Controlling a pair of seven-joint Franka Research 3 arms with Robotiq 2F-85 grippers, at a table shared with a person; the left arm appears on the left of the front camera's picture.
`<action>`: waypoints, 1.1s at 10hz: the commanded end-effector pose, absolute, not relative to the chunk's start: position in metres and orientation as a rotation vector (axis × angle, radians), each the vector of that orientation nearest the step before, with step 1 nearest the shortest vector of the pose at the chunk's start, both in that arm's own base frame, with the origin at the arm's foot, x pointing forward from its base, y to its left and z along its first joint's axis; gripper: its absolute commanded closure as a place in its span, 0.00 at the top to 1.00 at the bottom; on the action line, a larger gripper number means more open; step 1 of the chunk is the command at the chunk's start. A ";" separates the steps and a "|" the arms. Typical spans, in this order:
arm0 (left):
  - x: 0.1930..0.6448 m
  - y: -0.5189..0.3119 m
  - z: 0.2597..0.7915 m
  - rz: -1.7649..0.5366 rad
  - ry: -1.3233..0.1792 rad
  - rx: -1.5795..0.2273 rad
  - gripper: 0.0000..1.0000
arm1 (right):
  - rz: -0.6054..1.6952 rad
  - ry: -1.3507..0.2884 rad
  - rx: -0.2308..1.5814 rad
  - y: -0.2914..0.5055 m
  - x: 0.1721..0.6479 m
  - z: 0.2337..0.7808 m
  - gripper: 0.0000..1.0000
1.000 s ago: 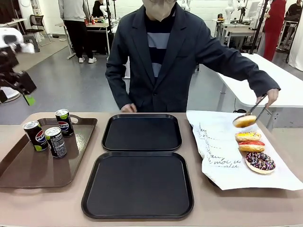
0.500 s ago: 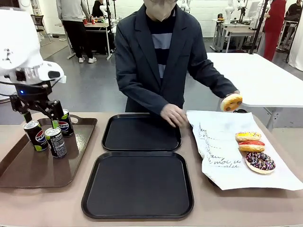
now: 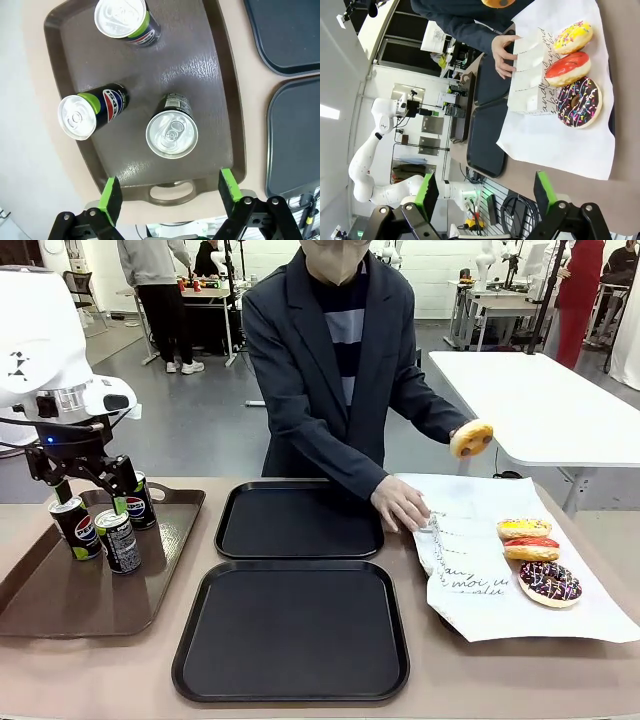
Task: Set up donuts and drinks on trays.
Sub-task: Pick up one Pepsi coke and place it on the Flat Tray.
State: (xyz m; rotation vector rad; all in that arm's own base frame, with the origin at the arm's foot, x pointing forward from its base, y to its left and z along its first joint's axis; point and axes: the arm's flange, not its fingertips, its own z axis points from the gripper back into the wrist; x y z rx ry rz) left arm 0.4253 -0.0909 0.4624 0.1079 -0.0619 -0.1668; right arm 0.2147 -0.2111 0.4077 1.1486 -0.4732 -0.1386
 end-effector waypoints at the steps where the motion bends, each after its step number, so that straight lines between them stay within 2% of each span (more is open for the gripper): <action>1: 0.423 -0.091 0.466 -0.169 -0.059 0.126 1.00 | -0.128 -0.497 1.167 -0.213 0.218 0.409 1.00; 4: 0.422 -0.103 0.449 -0.154 -0.112 0.143 1.00 | -0.128 -0.497 1.167 -0.213 0.218 0.409 1.00; 7: 0.442 -0.104 0.420 -0.100 -0.090 0.157 1.00 | -0.128 -0.497 1.167 -0.213 0.218 0.409 1.00; 11: 0.458 -0.085 0.402 -0.013 -0.109 0.072 1.00 | -0.128 -0.497 1.167 -0.213 0.218 0.409 1.00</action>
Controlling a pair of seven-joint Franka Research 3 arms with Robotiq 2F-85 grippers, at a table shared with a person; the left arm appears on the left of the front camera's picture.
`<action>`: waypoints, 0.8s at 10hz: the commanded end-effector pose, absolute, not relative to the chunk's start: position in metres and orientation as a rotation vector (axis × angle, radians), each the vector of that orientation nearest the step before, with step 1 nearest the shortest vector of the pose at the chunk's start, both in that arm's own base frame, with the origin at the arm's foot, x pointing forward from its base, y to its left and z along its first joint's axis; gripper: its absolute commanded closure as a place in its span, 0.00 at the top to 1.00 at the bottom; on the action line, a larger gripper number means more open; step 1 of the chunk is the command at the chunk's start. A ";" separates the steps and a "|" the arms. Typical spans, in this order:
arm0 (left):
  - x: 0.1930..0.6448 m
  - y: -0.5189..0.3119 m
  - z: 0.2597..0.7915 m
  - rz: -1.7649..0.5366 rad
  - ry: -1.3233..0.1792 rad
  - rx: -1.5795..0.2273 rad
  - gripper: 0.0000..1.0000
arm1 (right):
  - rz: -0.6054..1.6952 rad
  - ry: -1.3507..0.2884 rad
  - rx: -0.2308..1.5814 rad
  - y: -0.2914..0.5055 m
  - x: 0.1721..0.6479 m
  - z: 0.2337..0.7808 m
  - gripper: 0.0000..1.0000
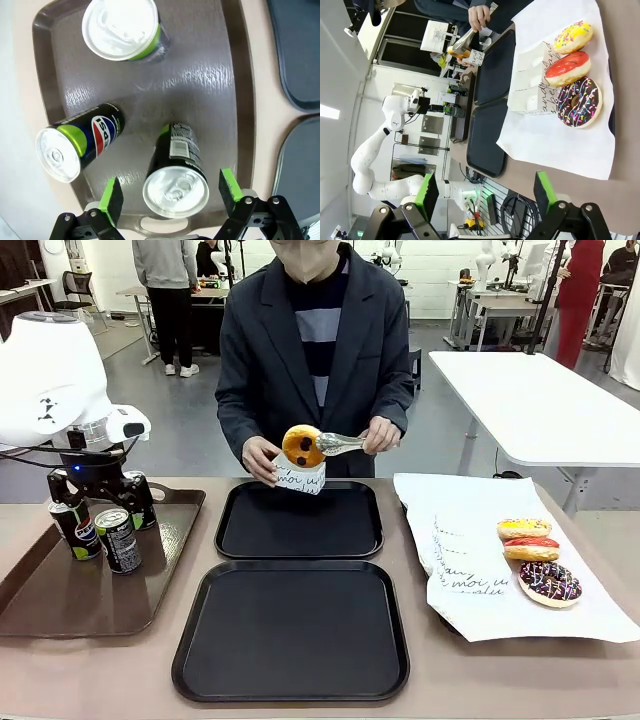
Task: Set up donuts and drinks on trays.
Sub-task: Pick up one Pepsi coke and place it on the Flat Tray.
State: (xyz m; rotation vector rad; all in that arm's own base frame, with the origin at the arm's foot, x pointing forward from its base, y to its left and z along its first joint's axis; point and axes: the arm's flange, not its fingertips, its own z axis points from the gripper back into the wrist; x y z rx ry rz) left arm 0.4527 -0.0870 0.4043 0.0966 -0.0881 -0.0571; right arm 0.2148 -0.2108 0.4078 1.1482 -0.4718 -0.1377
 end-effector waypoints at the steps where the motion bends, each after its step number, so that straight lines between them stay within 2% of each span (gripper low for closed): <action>1: 0.461 -0.083 0.399 -0.007 -0.093 0.055 1.00 | -0.128 -0.497 1.167 -0.213 0.218 0.409 1.00; 4: 0.460 -0.082 0.398 -0.021 -0.021 -0.006 0.97 | -0.128 -0.497 1.167 -0.213 0.218 0.409 1.00; 7: 0.458 -0.083 0.402 -0.019 -0.006 -0.033 0.75 | -0.128 -0.497 1.167 -0.213 0.218 0.409 1.00; 8: 0.458 -0.083 0.402 -0.016 -0.006 -0.030 0.65 | -0.128 -0.497 1.167 -0.213 0.218 0.409 1.00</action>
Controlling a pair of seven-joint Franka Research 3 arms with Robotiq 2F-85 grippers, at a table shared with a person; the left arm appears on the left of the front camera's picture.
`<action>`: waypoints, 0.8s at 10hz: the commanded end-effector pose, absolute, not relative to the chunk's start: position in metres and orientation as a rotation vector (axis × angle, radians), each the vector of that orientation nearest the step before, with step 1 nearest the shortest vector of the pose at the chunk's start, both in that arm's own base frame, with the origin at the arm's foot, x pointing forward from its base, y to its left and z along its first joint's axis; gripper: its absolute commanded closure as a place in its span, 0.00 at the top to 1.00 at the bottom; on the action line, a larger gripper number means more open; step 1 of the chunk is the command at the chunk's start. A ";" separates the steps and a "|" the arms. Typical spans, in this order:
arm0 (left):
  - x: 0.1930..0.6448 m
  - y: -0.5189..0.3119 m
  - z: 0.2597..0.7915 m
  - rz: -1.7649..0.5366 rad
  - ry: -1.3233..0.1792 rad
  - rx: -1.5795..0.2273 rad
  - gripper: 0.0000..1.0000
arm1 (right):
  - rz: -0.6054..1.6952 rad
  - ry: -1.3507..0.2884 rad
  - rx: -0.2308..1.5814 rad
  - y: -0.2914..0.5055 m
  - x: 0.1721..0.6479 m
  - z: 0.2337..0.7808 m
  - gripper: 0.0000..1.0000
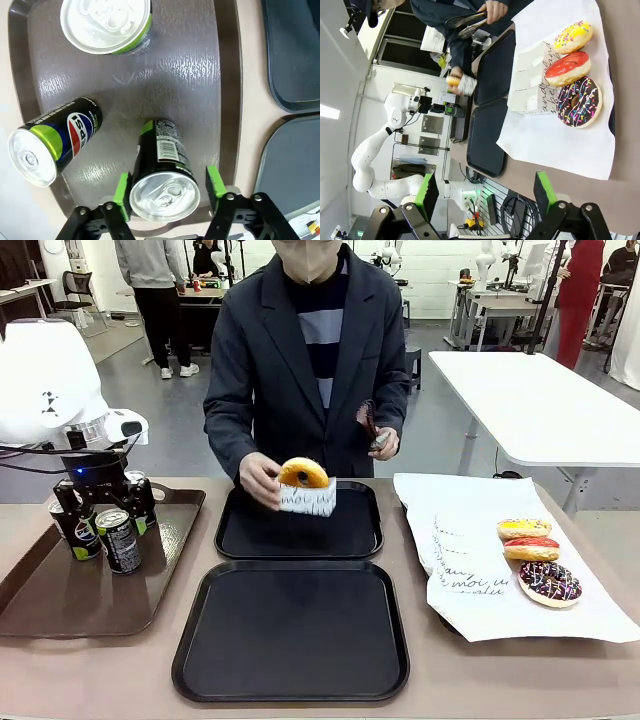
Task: Set up donuts and drinks on trays.
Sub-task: Pick up one Pepsi coke and place it on the Flat Tray.
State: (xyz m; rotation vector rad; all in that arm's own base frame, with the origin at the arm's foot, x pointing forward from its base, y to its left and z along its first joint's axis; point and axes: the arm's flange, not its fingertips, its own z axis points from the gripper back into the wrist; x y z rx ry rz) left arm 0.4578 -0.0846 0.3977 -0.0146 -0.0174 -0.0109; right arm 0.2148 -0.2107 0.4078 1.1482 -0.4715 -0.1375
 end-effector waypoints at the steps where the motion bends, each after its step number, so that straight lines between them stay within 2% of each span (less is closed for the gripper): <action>1: 0.458 -0.082 0.403 -0.019 -0.013 -0.026 0.76 | -0.128 -0.497 1.167 -0.213 0.218 0.409 1.00; 2: 0.458 -0.082 0.404 -0.026 -0.018 -0.022 0.49 | -0.128 -0.497 1.167 -0.213 0.218 0.409 1.00; 3: 0.457 -0.082 0.404 -0.038 -0.021 -0.018 0.59 | -0.128 -0.497 1.167 -0.213 0.218 0.409 1.00; 4: 0.455 -0.083 0.406 -0.055 -0.026 -0.008 0.32 | -0.128 -0.497 1.167 -0.213 0.218 0.409 1.00; 5: 0.453 -0.084 0.412 -0.063 -0.030 -0.006 0.42 | -0.128 -0.497 1.167 -0.213 0.218 0.409 1.00; 6: 0.448 -0.085 0.425 -0.068 -0.031 -0.006 0.15 | -0.128 -0.497 1.167 -0.213 0.218 0.409 1.00; 8: 0.419 -0.092 0.479 -0.138 -0.076 0.017 0.15 | -0.128 -0.497 1.167 -0.213 0.218 0.409 1.00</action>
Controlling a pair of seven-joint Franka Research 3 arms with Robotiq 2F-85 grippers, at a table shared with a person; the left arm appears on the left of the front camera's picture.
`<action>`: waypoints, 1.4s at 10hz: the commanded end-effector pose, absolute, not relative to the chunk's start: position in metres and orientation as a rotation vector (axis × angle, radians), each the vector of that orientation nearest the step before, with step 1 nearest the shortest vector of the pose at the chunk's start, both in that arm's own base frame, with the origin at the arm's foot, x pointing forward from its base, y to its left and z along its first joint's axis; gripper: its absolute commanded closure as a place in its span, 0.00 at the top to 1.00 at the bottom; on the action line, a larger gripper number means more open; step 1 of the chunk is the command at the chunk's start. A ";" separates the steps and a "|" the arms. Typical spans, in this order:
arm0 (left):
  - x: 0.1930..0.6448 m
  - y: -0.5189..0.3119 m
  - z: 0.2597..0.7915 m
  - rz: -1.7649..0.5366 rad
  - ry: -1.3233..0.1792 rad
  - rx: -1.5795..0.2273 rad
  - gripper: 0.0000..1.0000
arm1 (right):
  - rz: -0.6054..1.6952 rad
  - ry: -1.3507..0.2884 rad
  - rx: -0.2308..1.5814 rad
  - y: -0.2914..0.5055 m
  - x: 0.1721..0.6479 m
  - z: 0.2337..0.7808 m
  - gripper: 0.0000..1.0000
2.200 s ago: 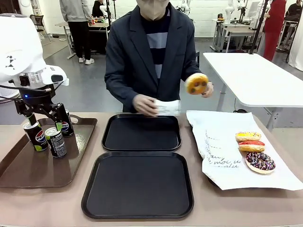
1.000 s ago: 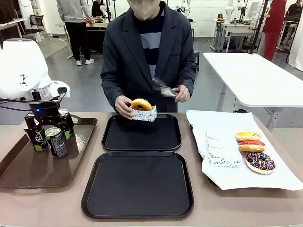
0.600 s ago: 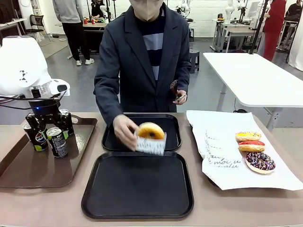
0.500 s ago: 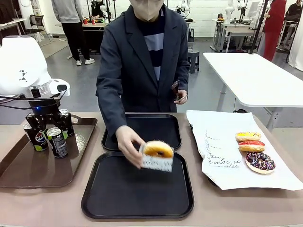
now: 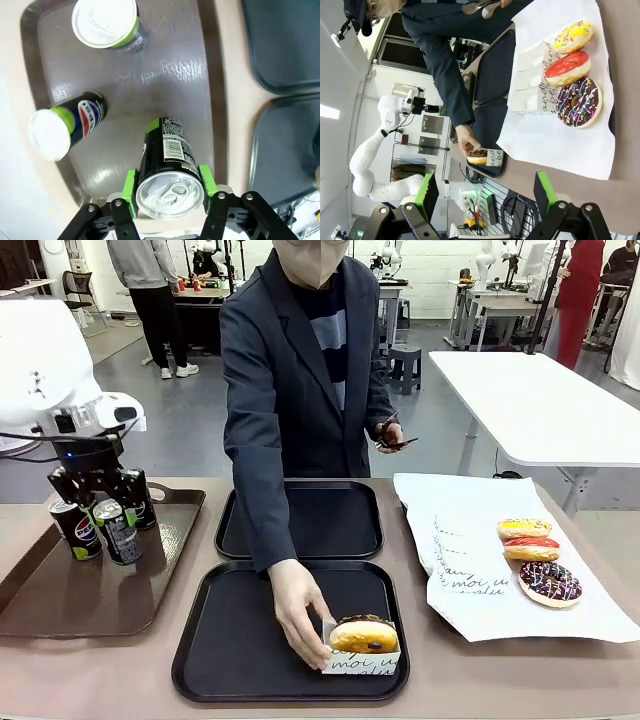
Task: Set up donuts and drinks on trays.
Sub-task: Pick up one Pepsi coke and place it on the Flat Tray.
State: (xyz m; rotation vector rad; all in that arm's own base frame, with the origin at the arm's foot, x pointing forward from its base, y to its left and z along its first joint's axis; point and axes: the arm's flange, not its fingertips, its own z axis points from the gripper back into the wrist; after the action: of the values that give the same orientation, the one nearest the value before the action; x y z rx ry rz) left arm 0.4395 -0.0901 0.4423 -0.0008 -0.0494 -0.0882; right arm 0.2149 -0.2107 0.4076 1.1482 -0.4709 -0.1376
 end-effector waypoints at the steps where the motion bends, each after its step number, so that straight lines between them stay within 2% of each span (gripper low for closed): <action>1: 0.398 -0.095 0.507 -0.165 -0.098 0.065 0.15 | -0.128 -0.497 1.167 -0.213 0.218 0.409 1.00; 4: 0.345 -0.099 0.567 -0.239 -0.155 0.064 0.15 | -0.128 -0.497 1.167 -0.213 0.218 0.409 1.00; 10: 0.338 -0.101 0.574 -0.216 -0.152 0.072 0.15 | -0.128 -0.497 1.167 -0.213 0.218 0.409 1.00; 11: 0.336 -0.099 0.573 -0.217 -0.140 0.072 0.58 | -0.128 -0.497 1.167 -0.213 0.218 0.409 1.00; 14: 0.321 -0.176 0.573 -0.368 -0.183 0.027 0.58 | -0.128 -0.497 1.167 -0.213 0.218 0.409 1.00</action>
State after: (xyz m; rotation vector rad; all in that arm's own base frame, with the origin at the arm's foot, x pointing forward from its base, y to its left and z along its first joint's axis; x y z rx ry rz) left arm 0.3238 -0.1504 0.5724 0.0554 -0.1643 -0.3176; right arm 0.2149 -0.2108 0.4075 1.1478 -0.4703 -0.1380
